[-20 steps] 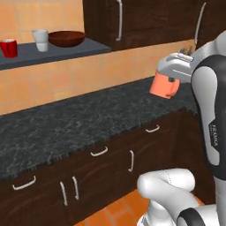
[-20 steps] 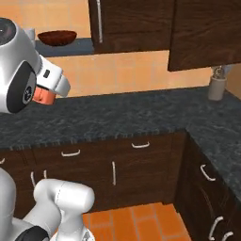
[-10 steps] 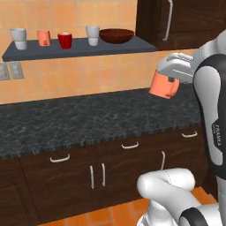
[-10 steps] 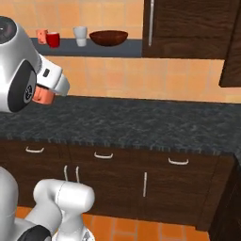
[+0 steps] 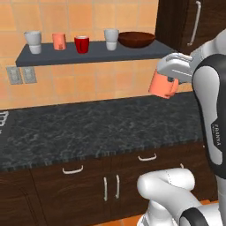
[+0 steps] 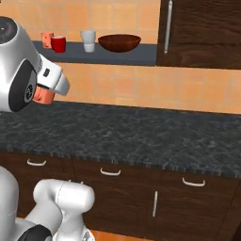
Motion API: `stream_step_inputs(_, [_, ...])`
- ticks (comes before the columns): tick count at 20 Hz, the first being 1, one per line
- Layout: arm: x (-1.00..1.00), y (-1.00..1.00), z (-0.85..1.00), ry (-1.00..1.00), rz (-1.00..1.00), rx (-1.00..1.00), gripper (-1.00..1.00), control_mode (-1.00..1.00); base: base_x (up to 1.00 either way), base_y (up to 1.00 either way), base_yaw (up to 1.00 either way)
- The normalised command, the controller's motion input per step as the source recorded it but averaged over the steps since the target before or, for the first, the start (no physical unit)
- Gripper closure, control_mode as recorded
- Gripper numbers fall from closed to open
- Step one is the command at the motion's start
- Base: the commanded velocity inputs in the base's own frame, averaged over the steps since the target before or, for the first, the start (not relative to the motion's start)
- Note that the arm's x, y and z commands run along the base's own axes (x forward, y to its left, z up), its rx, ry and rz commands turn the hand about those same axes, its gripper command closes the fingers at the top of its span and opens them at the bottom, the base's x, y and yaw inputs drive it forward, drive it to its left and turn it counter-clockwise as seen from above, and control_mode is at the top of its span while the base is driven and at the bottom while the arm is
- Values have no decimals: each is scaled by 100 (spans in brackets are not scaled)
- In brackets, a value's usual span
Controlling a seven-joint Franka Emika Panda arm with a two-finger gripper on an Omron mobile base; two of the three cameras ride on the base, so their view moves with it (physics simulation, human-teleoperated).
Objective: Gather all objects into one cabinet and sort the glasses and bowls to opposite sides.
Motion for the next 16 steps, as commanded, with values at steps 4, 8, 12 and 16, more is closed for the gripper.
stream_step_inputs(4, [0, 0, 0, 0, 0, 0, 100, 100, 12, 56, 29])
stream_step_inputs(8, [0, 0, 0, 0, 0, 0, 100, 100, 34, 38, 17])
stream_step_inputs(12, [0, 0, 0, 0, 0, 0, 100, 100, 44, 18, 2])
stream_step_inputs(16, [0, 0, 0, 0, 0, 0, 100, 100, 54, 16, 0])
